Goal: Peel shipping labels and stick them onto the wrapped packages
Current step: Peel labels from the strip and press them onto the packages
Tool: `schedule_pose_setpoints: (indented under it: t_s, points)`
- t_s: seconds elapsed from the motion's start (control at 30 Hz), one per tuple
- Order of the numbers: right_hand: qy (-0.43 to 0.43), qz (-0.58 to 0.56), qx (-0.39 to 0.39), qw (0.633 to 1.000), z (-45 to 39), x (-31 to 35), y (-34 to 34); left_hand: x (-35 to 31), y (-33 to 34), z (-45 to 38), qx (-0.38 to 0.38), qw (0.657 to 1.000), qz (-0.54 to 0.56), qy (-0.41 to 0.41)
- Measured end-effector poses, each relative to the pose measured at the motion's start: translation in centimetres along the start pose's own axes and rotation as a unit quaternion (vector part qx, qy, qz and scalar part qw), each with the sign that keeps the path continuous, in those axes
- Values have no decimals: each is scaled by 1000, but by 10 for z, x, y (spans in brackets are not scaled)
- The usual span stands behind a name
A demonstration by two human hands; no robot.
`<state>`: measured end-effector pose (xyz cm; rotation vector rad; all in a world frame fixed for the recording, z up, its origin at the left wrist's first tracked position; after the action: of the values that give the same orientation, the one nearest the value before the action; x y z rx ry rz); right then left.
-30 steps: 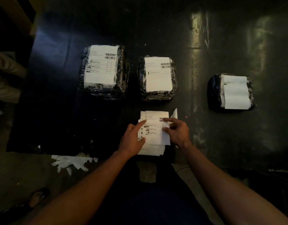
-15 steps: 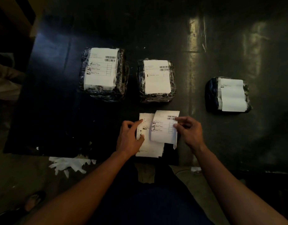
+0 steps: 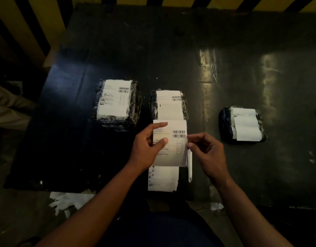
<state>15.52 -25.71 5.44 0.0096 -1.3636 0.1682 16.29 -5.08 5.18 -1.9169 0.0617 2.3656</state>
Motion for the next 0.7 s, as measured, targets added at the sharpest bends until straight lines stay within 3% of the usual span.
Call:
schedule_pose_setpoints:
  t_s: [0.23, 0.43, 0.7]
  points:
    - [-77, -30, 21, 996, -17, 70, 7, -51, -5, 11, 20, 998, -13, 50]
    - [-117, -36, 53, 991, -12, 102, 14, -84, -20, 11, -26, 997, 2, 76]
    - [-169, -12, 21, 985, -19, 134, 0, -107, -21, 14, -9, 993, -45, 109]
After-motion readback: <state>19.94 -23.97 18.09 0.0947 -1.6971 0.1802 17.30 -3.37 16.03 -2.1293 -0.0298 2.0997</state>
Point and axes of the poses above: each hand's wrist, its own z-axis away from the middle knuckle, its own y-axis out of the palm, x = y × z, the point moved 10 cm from there along -z, towards the middle knuckle, and after that the axes turned 5 degrees about x, right-handed, at the moved point
